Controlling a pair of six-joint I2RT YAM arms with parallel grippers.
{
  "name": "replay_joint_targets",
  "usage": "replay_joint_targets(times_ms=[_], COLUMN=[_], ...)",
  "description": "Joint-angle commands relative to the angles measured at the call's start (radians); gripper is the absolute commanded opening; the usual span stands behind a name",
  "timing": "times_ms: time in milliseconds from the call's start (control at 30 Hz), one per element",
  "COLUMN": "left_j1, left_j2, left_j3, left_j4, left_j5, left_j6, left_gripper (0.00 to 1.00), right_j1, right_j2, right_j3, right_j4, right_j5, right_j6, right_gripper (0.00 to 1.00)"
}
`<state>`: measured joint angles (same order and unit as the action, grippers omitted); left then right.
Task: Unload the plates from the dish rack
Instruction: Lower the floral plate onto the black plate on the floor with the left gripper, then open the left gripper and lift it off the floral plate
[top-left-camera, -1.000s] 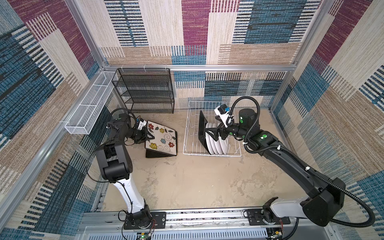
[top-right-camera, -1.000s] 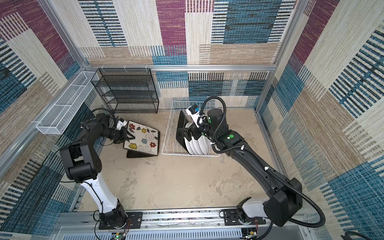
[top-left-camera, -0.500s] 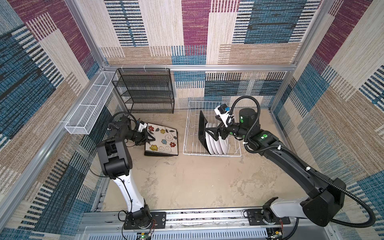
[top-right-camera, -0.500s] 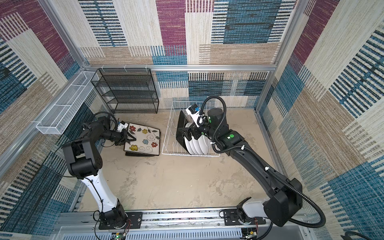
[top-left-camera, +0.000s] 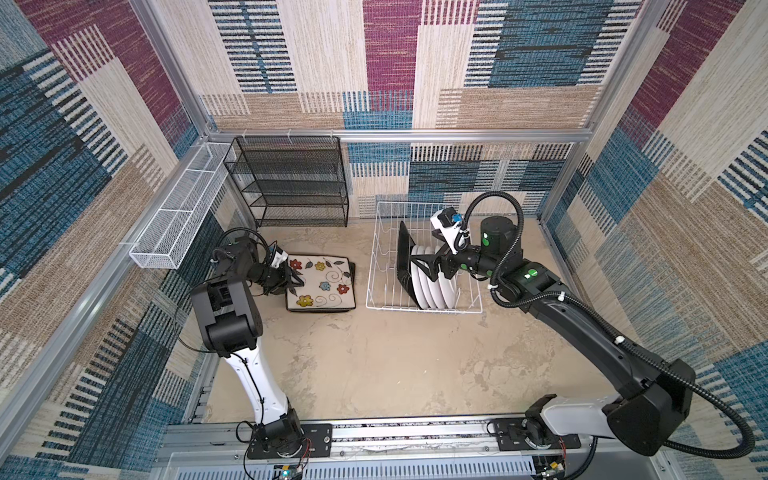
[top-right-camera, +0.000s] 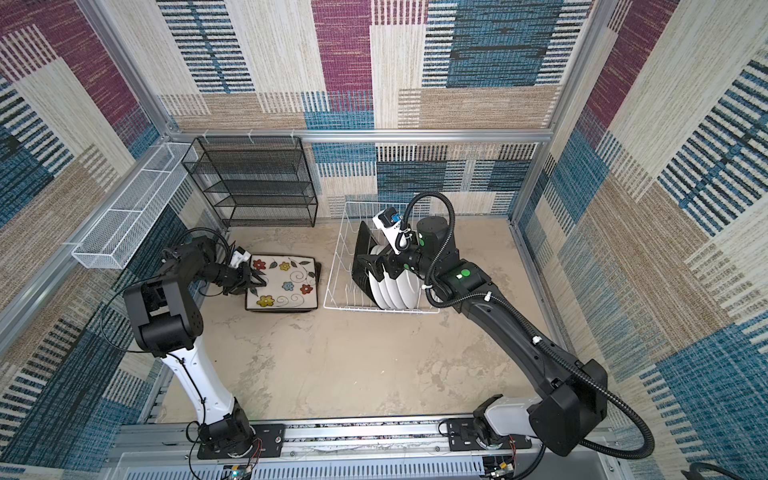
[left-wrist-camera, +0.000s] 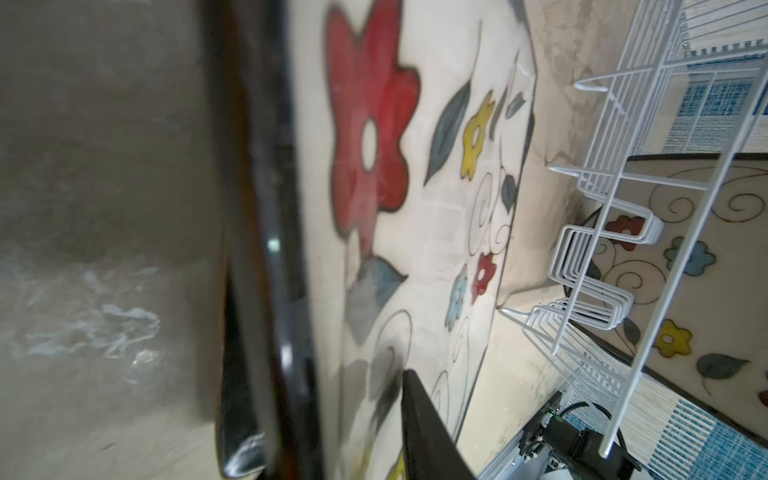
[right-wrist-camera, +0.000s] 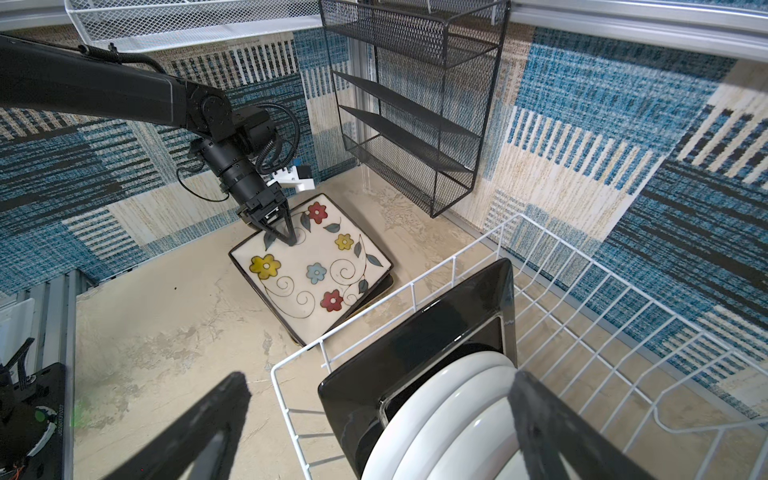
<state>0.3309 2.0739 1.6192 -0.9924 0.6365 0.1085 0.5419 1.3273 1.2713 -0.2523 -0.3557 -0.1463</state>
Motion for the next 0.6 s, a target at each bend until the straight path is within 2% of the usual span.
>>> replay_joint_targets(times_ms=[0,567], left_j1=[0.001,0.020], left_j2=[0.012,0.015], left_j3=[0.014,0.018], left_j4=[-0.020,-0.022], left_j5=[0.004,-0.033], left_j6=[0.013,0.001], left_gripper=[0.30,0.33], right_j1=[0.001,0.001], right_j2=[-0.005,-0.005], right_j3=[0.002,-0.001], right_j4=[0.009,0.006], right_j5=[0.013,0.019], right_j6=[0.004,0.007], right_gripper=[1.00,1.00])
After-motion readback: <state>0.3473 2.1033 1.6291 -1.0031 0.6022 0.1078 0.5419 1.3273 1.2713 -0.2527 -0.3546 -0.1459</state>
